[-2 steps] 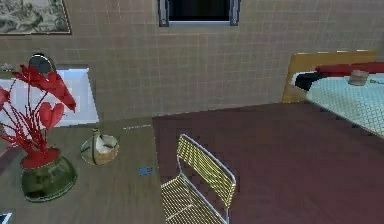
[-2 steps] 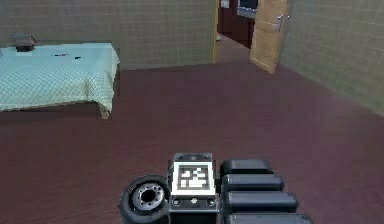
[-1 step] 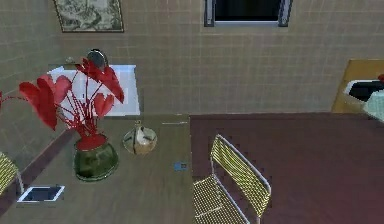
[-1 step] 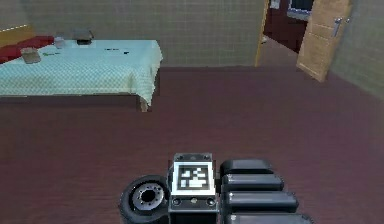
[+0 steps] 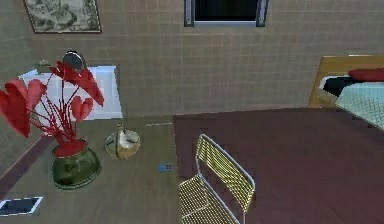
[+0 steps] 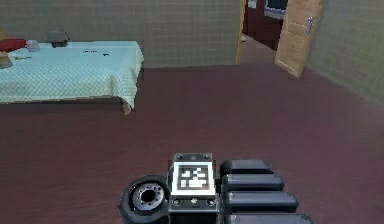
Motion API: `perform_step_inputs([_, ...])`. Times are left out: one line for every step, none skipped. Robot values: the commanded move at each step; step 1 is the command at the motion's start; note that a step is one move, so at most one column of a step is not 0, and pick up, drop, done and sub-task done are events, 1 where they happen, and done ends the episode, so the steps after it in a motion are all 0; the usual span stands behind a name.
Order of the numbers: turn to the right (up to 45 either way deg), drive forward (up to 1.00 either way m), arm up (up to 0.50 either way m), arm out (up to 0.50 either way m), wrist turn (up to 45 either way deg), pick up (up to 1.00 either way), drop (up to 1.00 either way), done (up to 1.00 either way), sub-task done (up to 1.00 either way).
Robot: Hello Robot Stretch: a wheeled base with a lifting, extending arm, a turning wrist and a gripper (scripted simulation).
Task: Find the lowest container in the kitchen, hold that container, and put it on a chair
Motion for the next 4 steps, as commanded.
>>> perform_step_inputs([3.0,0.0,0.0,0.0,0.0,0.0,0.0,0.0,0.0])
perform_step_inputs([-9.0,0.0,0.0,0.0,0.0,0.0,0.0,0.0,0.0])
perform_step_inputs([12.0,0.0,0.0,0.0,0.0,0.0,0.0,0.0,0.0])
perform_step_inputs([-45.0,0.0,0.0,0.0,0.0,0.0,0.0,0.0,0.0])
